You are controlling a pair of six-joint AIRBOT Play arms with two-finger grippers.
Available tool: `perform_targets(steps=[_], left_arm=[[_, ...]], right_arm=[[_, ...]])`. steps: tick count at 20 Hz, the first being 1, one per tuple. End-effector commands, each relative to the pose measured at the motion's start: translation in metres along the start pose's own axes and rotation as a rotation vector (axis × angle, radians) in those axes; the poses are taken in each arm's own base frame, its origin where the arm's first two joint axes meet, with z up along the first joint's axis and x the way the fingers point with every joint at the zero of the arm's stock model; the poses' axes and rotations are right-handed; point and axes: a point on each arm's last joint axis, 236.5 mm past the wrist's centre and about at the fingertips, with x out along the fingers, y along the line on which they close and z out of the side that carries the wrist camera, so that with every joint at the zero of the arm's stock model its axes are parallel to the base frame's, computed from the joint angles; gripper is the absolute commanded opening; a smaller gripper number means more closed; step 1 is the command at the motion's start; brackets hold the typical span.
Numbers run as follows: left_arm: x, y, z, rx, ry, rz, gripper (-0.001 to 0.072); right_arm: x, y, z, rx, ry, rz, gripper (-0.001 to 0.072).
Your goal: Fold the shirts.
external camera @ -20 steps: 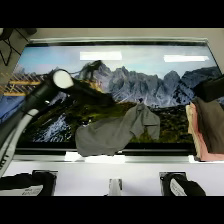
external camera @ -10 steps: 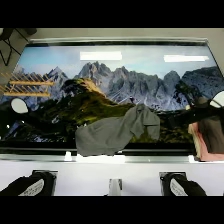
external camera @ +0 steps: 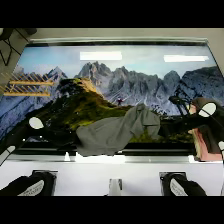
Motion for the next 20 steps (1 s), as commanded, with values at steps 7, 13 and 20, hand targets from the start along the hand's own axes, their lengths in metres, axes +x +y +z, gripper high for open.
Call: perform_targets(steps=[7,13,20], left_arm=[[0.025,-0.022,0.023,-0.035,-0.077,-0.062,0.0276],[0.017,-0.028,0.028,0.035,-0.121,-0.071,0.0038],[-0.027,-0.056,0.044,0.148,-0.325,-0.118,0.0038]], right_arm=[[0.041,-0.002,-0.015,0.094,0.017,0.034,0.0691],[0.076,0.002,-0.002,0.199,0.017,0.14,0.0692],[0.094,0.012,0.014,0.296,-0.014,0.236,0.0678]])
